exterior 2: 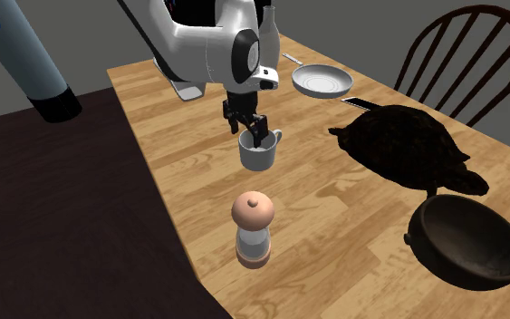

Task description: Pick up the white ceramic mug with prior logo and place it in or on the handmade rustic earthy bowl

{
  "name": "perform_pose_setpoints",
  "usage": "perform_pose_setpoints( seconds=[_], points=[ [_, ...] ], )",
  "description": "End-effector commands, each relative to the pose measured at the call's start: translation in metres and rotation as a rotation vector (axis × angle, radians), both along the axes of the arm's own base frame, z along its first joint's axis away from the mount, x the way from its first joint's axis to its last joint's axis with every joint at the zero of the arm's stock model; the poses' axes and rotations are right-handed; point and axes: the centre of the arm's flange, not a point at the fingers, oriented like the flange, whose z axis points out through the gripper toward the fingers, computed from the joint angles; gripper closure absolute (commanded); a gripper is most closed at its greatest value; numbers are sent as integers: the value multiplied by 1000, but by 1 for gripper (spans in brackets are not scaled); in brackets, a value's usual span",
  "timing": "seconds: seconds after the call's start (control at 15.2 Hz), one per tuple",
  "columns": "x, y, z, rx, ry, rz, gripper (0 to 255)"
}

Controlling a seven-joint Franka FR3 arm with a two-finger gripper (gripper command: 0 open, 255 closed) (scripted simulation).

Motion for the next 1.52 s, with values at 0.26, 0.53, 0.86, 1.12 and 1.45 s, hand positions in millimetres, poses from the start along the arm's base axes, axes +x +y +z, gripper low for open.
perform_pose_setpoints(
  seconds=[0.26, 0.53, 0.86, 1.12, 1.45],
  points=[
    [0, 0, 0, 0, 0, 0, 255],
    [0, 0, 0, 0, 0, 0, 255],
    [0, 0, 21, 0, 0, 0, 255],
    [0, 0, 42, 0, 0, 0, 255],
    [0, 0, 69, 0, 0, 0, 255]
  ],
)
